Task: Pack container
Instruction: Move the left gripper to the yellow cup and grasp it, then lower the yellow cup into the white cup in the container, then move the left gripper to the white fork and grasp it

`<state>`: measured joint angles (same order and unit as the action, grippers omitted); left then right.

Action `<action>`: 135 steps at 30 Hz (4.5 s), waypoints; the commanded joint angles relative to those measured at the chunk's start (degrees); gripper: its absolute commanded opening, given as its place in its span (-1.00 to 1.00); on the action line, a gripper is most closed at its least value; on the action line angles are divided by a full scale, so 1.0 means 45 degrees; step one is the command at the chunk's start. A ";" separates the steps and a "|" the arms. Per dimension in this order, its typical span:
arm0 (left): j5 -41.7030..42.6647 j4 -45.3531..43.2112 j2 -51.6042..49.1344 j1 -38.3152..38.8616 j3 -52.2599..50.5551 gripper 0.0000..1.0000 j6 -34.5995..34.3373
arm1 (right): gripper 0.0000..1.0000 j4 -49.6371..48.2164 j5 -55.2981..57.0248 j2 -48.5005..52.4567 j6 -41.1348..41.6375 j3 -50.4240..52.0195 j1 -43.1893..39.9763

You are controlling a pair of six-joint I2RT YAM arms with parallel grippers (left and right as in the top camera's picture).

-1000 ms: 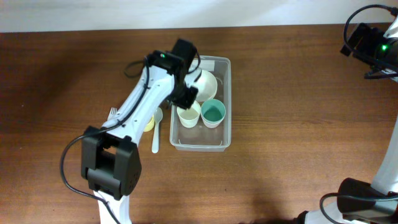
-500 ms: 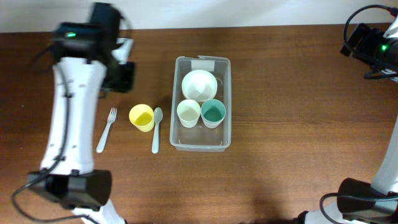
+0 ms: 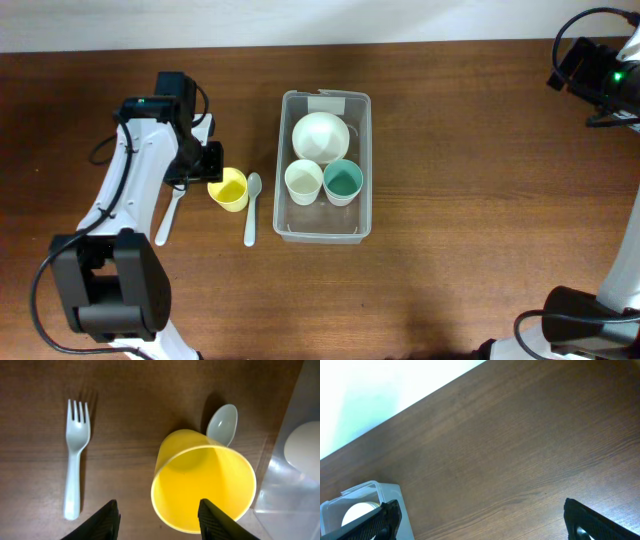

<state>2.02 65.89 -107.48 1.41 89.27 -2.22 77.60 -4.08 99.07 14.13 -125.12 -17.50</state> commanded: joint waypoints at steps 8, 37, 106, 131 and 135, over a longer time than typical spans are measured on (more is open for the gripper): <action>0.0277 -0.2623 0.0102 -0.0010 -0.2691 -0.07 0.0146 | 0.98 -0.0049 0.0058 -0.0053 -0.0044 -0.0029 -0.0034; -0.0126 0.2225 0.0461 0.4425 0.5586 -0.97 0.0112 | 0.98 -0.0049 0.0058 -0.0053 -0.0044 -0.0029 -0.0034; -0.2084 -0.4133 0.0194 -0.2628 -0.3701 0.49 0.6431 | 0.98 -0.0049 0.0058 -0.0053 -0.0044 -0.0029 -0.0034; -0.2220 -0.4231 -0.2157 -0.2477 -0.2851 -0.96 0.6057 | 0.98 -0.0049 0.0058 -0.0053 -0.0044 -0.0029 -0.0034; -0.2210 -0.2482 -0.2103 -0.2089 -0.0903 -0.96 0.4843 | 0.98 -0.0049 0.0058 -0.0053 -0.0044 -0.0029 -0.0034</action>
<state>-7.60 50.65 -116.11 -9.58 78.28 24.95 77.58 -4.10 99.07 14.13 -125.12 -17.50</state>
